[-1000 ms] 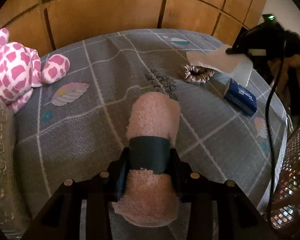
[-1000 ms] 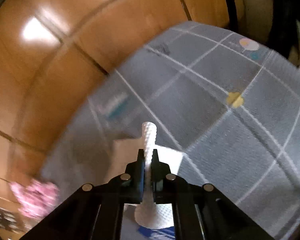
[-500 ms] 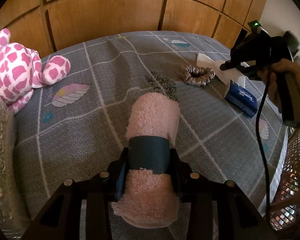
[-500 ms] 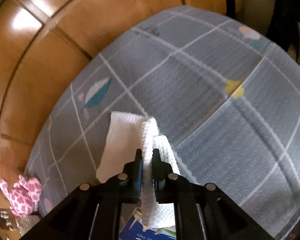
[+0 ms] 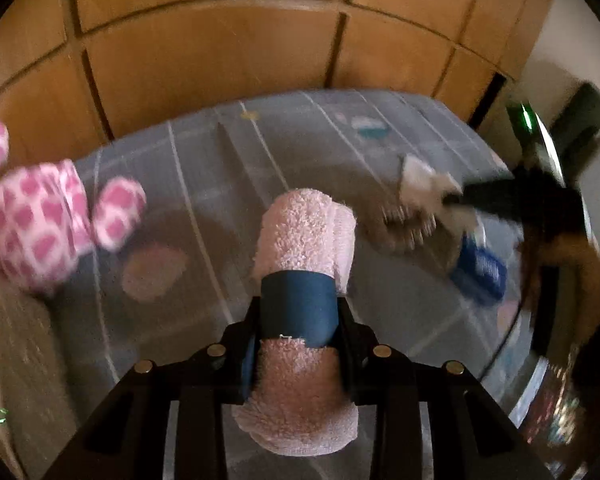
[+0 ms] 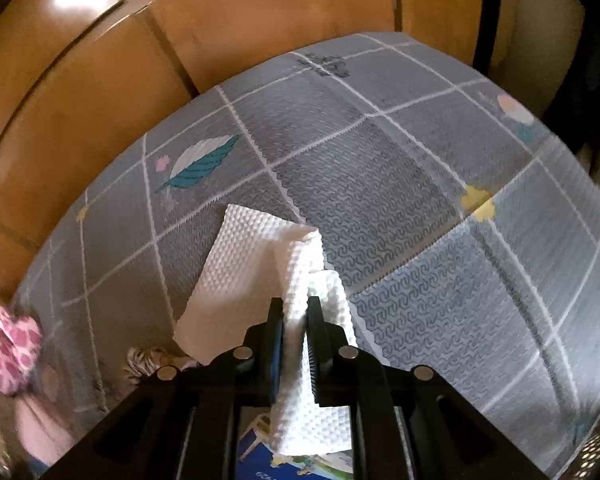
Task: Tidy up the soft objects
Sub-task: 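Carry the pink towel into the gold tray and open the left tool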
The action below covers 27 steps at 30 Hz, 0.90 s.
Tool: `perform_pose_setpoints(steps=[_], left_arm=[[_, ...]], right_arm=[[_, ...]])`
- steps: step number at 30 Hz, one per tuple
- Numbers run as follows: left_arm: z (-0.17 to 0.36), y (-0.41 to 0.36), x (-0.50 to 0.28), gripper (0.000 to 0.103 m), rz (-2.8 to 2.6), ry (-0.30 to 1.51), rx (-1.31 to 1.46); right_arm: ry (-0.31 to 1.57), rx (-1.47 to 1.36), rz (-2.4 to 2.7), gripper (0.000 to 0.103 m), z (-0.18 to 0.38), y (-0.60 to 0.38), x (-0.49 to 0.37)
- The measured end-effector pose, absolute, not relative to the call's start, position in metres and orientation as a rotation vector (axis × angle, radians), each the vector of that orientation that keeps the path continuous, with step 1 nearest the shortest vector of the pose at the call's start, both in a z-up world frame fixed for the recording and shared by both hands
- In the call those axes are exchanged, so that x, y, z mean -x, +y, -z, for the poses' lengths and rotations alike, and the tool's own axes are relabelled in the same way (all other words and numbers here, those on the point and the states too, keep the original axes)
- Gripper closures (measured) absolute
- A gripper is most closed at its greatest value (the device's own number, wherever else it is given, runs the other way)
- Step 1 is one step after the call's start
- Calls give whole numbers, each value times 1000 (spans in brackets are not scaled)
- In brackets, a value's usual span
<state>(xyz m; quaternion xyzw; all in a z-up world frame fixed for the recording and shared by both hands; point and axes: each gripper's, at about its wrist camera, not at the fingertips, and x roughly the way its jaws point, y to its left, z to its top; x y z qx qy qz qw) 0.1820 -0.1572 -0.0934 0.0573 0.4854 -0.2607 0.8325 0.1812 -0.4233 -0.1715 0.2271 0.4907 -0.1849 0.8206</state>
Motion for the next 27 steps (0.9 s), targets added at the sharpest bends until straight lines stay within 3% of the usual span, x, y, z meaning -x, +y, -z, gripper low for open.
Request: perform_pose_setpoints(steps=[6, 16, 27], left_arm=[[44, -133, -236, 70, 448, 951, -91], [-5, -10, -296, 70, 155, 887, 0], [-9, 167, -262, 70, -108, 854, 117]], right_arm=[[1061, -379, 407, 93, 171, -414, -185], [1077, -293, 415, 93, 172, -405, -190], [1082, -217, 421, 93, 174, -400, -190]])
